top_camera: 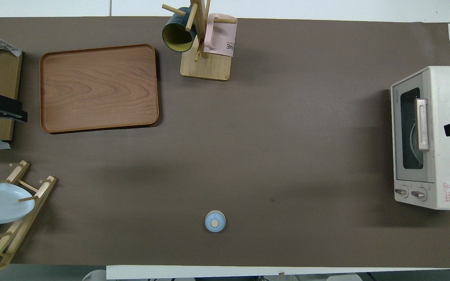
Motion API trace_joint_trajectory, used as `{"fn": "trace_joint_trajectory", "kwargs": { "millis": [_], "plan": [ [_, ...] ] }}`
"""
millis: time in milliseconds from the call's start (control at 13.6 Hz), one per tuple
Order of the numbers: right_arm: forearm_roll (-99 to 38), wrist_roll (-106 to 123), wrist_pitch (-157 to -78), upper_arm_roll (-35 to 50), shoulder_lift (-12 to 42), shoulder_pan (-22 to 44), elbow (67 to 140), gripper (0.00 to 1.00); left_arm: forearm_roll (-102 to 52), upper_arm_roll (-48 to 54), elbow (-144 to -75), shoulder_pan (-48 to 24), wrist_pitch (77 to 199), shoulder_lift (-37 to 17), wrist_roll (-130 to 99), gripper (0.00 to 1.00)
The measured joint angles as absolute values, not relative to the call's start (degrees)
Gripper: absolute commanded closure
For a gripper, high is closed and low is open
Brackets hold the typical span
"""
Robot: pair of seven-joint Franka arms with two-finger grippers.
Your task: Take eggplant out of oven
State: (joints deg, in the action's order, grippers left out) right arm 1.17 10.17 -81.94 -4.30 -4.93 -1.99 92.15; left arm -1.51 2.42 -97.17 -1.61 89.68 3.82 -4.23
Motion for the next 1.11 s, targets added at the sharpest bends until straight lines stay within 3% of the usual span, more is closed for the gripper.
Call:
{"fn": "trace_joint_trajectory", "kwargs": {
  "millis": [369, 443, 516, 590, 664, 885, 1107],
  "plan": [
    [1.2, 10.0, -81.9, -4.3, -4.9, -2.1, 92.1, 0.0, -1.5, 2.4, -97.2, -1.6, 89.7, 3.8, -4.2, 0.0],
    [1.2, 10.0, -81.9, -4.3, -4.9, -2.2, 92.2, 0.12, -1.5, 2.4, -97.2, -1.6, 89.7, 3.8, -4.2, 0.0],
    [1.2, 10.1, -81.9, -4.3, -4.9, -2.2, 92.4, 0.55, -1.5, 2.4, -97.2, -1.6, 89.7, 3.8, -4.2, 0.0],
    [1.2, 10.3, -81.8, -4.3, -4.9, -2.2, 92.7, 0.83, -1.5, 2.4, -97.2, -1.6, 89.7, 3.8, -4.2, 0.0],
    [1.3, 10.4, -81.8, -4.3, -4.9, -2.2, 92.9, 0.97, -1.5, 2.4, -97.2, -1.6, 89.7, 3.8, -4.2, 0.0],
    [2.5, 10.4, -84.8, -4.3, -5.1, -2.2, 94.6, 1.0, -1.5, 2.4, -97.2, -1.6, 89.7, 3.8, -4.2, 0.0],
    [8.6, 10.4, -95.4, -4.2, -5.0, -2.1, 102.4, 1.0, -1.5, 2.4, -97.2, -1.6, 89.7, 3.8, -4.2, 0.0]
  ]
}}
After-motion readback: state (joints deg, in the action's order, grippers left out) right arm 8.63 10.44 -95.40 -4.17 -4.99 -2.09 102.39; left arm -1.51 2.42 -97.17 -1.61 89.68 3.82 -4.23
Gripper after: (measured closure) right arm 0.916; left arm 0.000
